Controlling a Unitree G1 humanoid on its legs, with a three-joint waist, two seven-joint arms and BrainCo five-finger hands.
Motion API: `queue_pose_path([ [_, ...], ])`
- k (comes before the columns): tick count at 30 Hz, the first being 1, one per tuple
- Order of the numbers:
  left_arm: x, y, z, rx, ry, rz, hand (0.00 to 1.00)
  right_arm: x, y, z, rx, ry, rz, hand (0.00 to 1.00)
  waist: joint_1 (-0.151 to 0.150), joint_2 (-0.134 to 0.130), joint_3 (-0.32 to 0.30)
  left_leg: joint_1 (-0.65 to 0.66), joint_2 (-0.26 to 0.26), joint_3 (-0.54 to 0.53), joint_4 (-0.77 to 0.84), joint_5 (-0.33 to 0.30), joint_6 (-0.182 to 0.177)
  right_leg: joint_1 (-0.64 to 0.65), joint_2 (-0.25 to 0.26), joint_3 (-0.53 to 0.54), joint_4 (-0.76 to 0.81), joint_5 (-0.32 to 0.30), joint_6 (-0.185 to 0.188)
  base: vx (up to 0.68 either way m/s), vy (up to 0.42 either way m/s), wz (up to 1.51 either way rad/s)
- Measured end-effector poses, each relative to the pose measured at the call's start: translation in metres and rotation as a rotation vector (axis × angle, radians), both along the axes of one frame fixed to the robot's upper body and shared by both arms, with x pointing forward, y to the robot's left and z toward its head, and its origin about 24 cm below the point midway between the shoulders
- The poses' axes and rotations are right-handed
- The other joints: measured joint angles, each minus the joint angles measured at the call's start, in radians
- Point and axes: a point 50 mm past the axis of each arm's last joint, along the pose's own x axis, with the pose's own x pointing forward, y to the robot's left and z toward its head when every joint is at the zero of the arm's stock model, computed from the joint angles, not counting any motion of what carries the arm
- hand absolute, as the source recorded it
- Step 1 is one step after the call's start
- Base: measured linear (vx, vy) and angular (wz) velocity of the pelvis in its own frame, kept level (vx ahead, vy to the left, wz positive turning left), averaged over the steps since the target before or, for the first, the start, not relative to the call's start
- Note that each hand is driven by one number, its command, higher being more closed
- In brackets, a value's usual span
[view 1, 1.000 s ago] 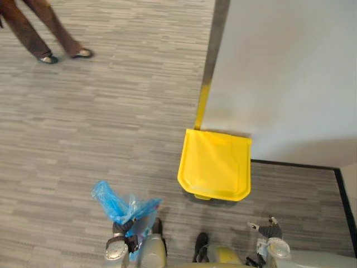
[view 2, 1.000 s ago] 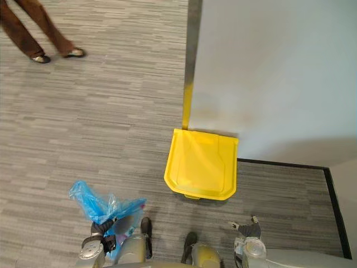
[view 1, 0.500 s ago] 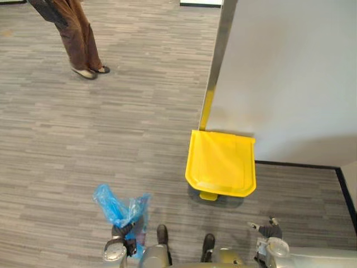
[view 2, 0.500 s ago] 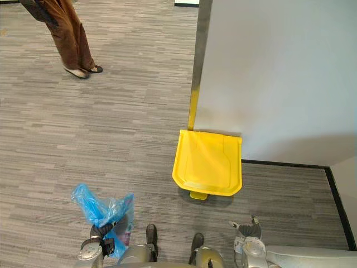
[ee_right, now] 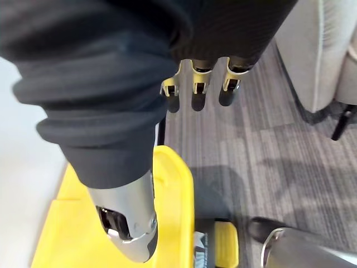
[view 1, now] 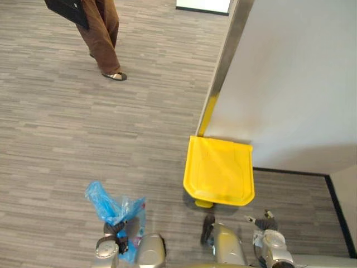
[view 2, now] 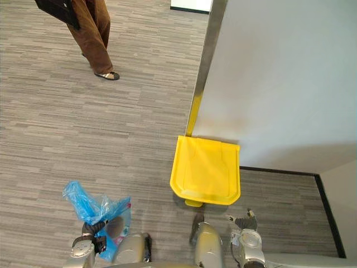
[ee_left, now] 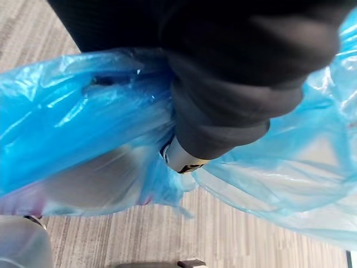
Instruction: Gather rubbish on tea table into small bin, then transfer packed bag to large trash can.
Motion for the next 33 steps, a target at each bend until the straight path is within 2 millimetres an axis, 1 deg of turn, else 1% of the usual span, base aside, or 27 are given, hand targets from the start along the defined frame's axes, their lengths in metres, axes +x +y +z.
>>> queue_pose_path([
  [1,0.003,-0.002,0.001,-0.005,-0.007,-0.001,1.0,-0.001,-0.003,0.001,-0.009,0.004,-0.002,0.0,-0.002,0.008,0.005,0.0,0.008,-0.014,0.03,-0.023,-0.008,0.009,0.006,0.009,0.011,0.025,-0.007,0.22,-0.143,0.23],
  [2,0.013,-0.011,0.002,-0.027,-0.034,-0.015,1.0,0.003,-0.012,0.005,-0.036,-0.007,0.0,0.0,0.006,0.031,0.018,0.008,0.033,-0.046,0.059,-0.054,-0.026,0.012,0.032,0.016,0.067,-0.026,0.002,0.21,-0.11,0.08],
  [3,0.015,-0.012,0.004,-0.026,-0.042,-0.021,1.0,0.005,-0.014,0.007,-0.04,-0.014,-0.001,0.0,0.007,0.036,0.021,0.007,0.034,-0.051,0.059,-0.055,-0.036,-0.003,0.034,0.03,0.104,-0.06,0.004,0.25,-0.134,0.21],
  [4,0.022,-0.011,0.007,-0.019,-0.058,-0.034,1.0,0.007,-0.015,0.01,-0.048,-0.036,-0.007,0.0,0.001,0.039,0.025,-0.005,0.022,-0.077,0.062,-0.065,-0.052,-0.045,0.051,0.092,0.188,-0.122,-0.002,0.23,-0.169,0.75],
  [5,0.032,-0.014,0.012,-0.015,-0.084,-0.051,1.0,0.003,-0.02,0.011,-0.055,-0.04,-0.04,0.0,-0.021,0.038,0.027,-0.019,0.004,-0.129,0.08,-0.081,-0.061,-0.078,0.077,0.154,0.276,-0.171,-0.023,0.26,-0.192,0.98],
  [6,0.038,-0.015,0.015,-0.016,-0.1,-0.058,1.0,0.001,-0.022,0.011,-0.058,-0.037,-0.057,0.0,-0.026,0.044,0.03,-0.022,0.0,-0.152,0.089,-0.087,-0.066,-0.085,0.078,0.152,0.308,-0.194,-0.026,0.31,-0.2,0.97],
  [7,0.04,-0.016,0.016,-0.016,-0.109,-0.057,1.0,-0.002,-0.025,0.01,-0.055,-0.026,-0.076,0.0,-0.025,0.045,0.031,-0.023,-0.003,-0.169,0.092,-0.095,-0.077,-0.096,0.066,0.138,0.348,-0.21,-0.042,0.4,-0.233,0.53],
  [8,0.045,-0.019,0.02,-0.015,-0.131,-0.054,1.0,0.001,-0.023,0.011,-0.046,-0.029,-0.081,0.0,-0.024,0.053,0.032,-0.026,0.006,-0.192,0.078,-0.099,-0.088,-0.106,0.068,0.117,0.368,-0.227,-0.055,0.37,-0.231,0.37],
  [10,0.049,-0.024,0.022,-0.023,-0.149,-0.065,1.0,0.011,-0.019,0.014,-0.032,-0.06,-0.078,0.0,-0.026,0.059,0.031,-0.023,0.021,-0.205,0.03,-0.084,-0.112,-0.105,0.081,0.092,0.354,-0.236,-0.063,0.26,-0.181,0.16],
  [11,0.052,-0.026,0.024,-0.027,-0.162,-0.069,1.0,0.015,-0.017,0.016,-0.028,-0.076,-0.075,0.0,-0.026,0.06,0.031,-0.018,0.034,-0.205,0.012,-0.08,-0.119,-0.1,0.088,0.086,0.341,-0.236,-0.063,0.18,-0.128,0.04],
  [13,0.053,-0.029,0.025,-0.037,-0.169,-0.076,1.0,0.016,-0.015,0.016,-0.023,-0.08,-0.072,0.0,-0.026,0.06,0.03,0.002,0.039,-0.205,-0.017,-0.071,-0.126,-0.08,0.091,0.078,0.32,-0.231,-0.071,0.11,-0.066,0.03],
  [14,0.052,-0.029,0.024,-0.044,-0.165,-0.083,1.0,0.017,-0.013,0.016,-0.023,-0.078,-0.063,0.0,-0.026,0.061,0.029,0.007,0.04,-0.198,-0.031,-0.064,-0.12,-0.066,0.09,0.078,0.304,-0.226,-0.078,0.04,-0.025,0.0],
  [16,0.051,-0.029,0.024,-0.045,-0.163,-0.084,1.0,0.027,-0.004,0.018,-0.025,-0.09,-0.004,0.0,-0.025,0.061,0.023,0.016,0.029,-0.187,-0.06,-0.044,-0.112,-0.058,0.081,0.083,0.267,-0.204,-0.074,0.0,0.034,-0.03],
  [18,0.049,-0.028,0.023,-0.043,-0.158,-0.083,1.0,0.047,0.018,0.024,-0.02,-0.12,0.113,0.0,-0.021,0.061,0.021,0.014,0.013,-0.168,-0.078,-0.027,-0.095,-0.059,0.077,0.101,0.218,-0.16,-0.066,-0.02,0.102,-0.15],
  [19,0.047,-0.028,0.022,-0.042,-0.155,-0.083,1.0,0.054,0.026,0.026,-0.019,-0.132,0.152,0.0,-0.02,0.061,0.021,0.014,0.009,-0.163,-0.081,-0.025,-0.091,-0.06,0.076,0.108,0.211,-0.153,-0.063,-0.08,0.088,-0.2],
  [20,0.044,-0.029,0.02,-0.043,-0.146,-0.087,1.0,0.068,0.041,0.033,-0.019,-0.165,0.219,0.0,-0.02,0.061,0.021,0.008,-0.003,-0.159,-0.087,-0.02,-0.086,-0.061,0.07,0.118,0.201,-0.142,-0.052,-0.09,0.064,-0.09],
  [21,0.042,-0.032,0.02,-0.044,-0.144,-0.101,1.0,0.085,0.054,0.044,-0.026,-0.214,0.281,0.0,-0.02,0.062,0.021,0.002,-0.017,-0.157,-0.09,-0.014,-0.081,-0.07,0.058,0.124,0.2,-0.136,-0.053,-0.09,0.056,-0.02],
  [22,0.043,-0.034,0.021,-0.043,-0.153,-0.114,1.0,0.097,0.06,0.053,-0.032,-0.25,0.31,0.0,-0.019,0.062,0.021,-0.005,-0.024,-0.157,-0.09,-0.01,-0.077,-0.078,0.05,0.126,0.2,-0.132,-0.053,-0.05,0.034,0.08],
  [23,0.046,-0.038,0.024,-0.043,-0.172,-0.135,1.0,0.117,0.067,0.07,-0.044,-0.311,0.343,0.0,-0.017,0.064,0.02,-0.016,-0.034,-0.157,-0.09,-0.001,-0.076,-0.093,0.043,0.128,0.198,-0.121,-0.054,-0.02,0.022,0.06],
  [24,0.049,-0.044,0.028,-0.044,-0.196,-0.161,1.0,0.142,0.072,0.095,-0.07,-0.396,0.371,0.0,-0.007,0.068,0.021,-0.036,-0.04,-0.156,-0.086,0.007,-0.077,-0.11,0.042,0.131,0.192,-0.107,-0.06,-0.02,0.015,0.04],
  [25,0.051,-0.046,0.03,-0.046,-0.207,-0.171,1.0,0.151,0.073,0.106,-0.082,-0.43,0.376,0.0,0.001,0.072,0.024,-0.041,-0.039,-0.156,-0.083,0.009,-0.078,-0.111,0.042,0.131,0.185,-0.101,-0.068,-0.04,0.014,0.02],
  [27,0.058,-0.053,0.039,-0.045,-0.262,-0.202,1.0,0.181,0.073,0.146,-0.147,-0.538,0.409,0.0,0.013,0.078,0.026,-0.057,-0.039,-0.163,-0.08,0.023,-0.081,-0.109,0.039,0.121,0.165,-0.083,-0.077,-0.05,-0.001,0.11],
  [28,0.06,-0.055,0.043,-0.045,-0.281,-0.207,1.0,0.188,0.071,0.158,-0.176,-0.567,0.422,0.0,0.018,0.081,0.027,-0.06,-0.039,-0.164,-0.081,0.026,-0.08,-0.109,0.04,0.119,0.156,-0.075,-0.077,-0.04,-0.01,0.11],
  [29,0.065,-0.059,0.048,-0.05,-0.315,-0.213,1.0,0.199,0.066,0.179,-0.221,-0.615,0.426,0.0,0.022,0.089,0.032,-0.073,-0.038,-0.165,-0.08,0.03,-0.08,-0.111,0.042,0.116,0.14,-0.061,-0.08,-0.05,-0.002,0.04],
  [30,0.066,-0.061,0.051,-0.054,-0.332,-0.216,1.0,0.204,0.062,0.189,-0.244,-0.639,0.423,0.0,0.022,0.095,0.035,-0.08,-0.037,-0.167,-0.077,0.03,-0.08,-0.111,0.042,0.113,0.131,-0.054,-0.079,-0.11,0.009,0.04],
  [31,0.071,-0.066,0.057,-0.068,-0.367,-0.23,1.0,0.212,0.056,0.207,-0.282,-0.674,0.414,0.0,0.022,0.105,0.04,-0.096,-0.037,-0.169,-0.073,0.033,-0.077,-0.114,0.043,0.11,0.111,-0.037,-0.074,-0.13,0.01,0.02],
  [33,0.078,-0.075,0.065,-0.083,-0.409,-0.267,1.0,0.218,0.051,0.223,-0.323,-0.704,0.418,0.0,0.02,0.107,0.04,-0.123,-0.038,-0.169,-0.071,0.042,-0.071,-0.128,0.044,0.112,0.084,-0.01,-0.074,-0.12,0.005,-0.01],
])
